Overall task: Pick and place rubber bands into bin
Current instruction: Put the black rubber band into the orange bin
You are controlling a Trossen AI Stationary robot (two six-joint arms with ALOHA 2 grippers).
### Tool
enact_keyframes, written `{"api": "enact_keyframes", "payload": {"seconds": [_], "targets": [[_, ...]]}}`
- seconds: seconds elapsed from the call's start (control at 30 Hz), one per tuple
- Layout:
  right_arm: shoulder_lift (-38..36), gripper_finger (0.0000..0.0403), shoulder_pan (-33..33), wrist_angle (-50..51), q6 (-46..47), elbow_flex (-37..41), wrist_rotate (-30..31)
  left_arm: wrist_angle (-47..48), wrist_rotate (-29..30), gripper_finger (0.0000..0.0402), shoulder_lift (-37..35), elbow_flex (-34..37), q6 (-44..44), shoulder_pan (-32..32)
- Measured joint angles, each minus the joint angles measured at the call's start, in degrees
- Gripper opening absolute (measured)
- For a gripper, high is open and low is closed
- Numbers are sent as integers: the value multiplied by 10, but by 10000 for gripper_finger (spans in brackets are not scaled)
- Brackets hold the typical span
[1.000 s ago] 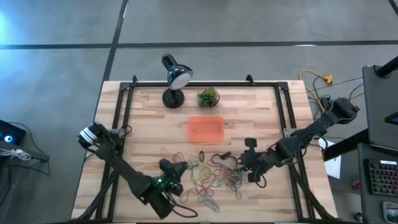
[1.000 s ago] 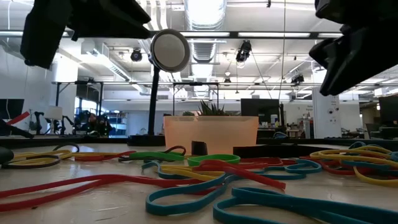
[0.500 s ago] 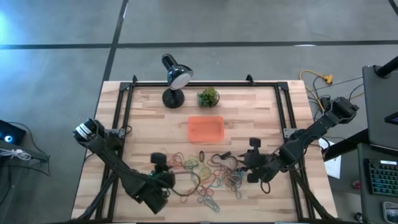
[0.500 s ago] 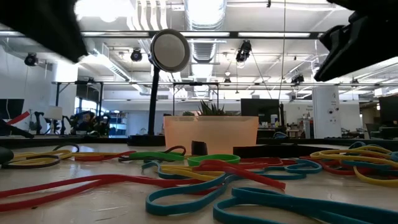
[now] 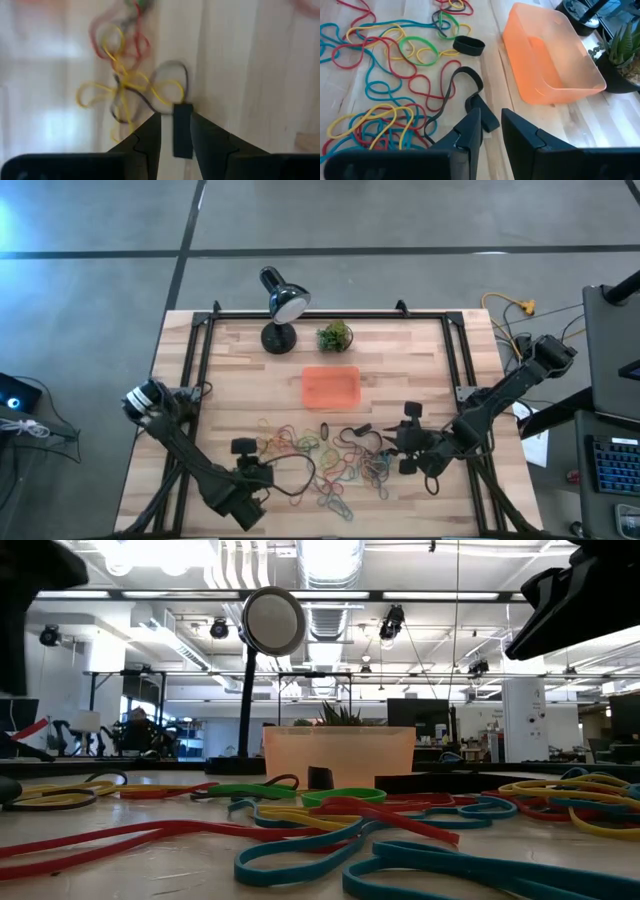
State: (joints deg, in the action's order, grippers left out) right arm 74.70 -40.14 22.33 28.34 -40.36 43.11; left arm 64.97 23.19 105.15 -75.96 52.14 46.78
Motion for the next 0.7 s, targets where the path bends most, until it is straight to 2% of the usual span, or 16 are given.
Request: {"api": "enact_keyframes", "payload": {"seconds": [0.17,0.33,0.7], "targets": [[0,72,0,2,0,0,0,5,-19,89,35,-6,0,6],[0,72,0,2,0,1,0,5,-35,89,41,-6,14,7],[0,72,0,2,0,1,0,-7,-25,89,44,12,16,11]]}}
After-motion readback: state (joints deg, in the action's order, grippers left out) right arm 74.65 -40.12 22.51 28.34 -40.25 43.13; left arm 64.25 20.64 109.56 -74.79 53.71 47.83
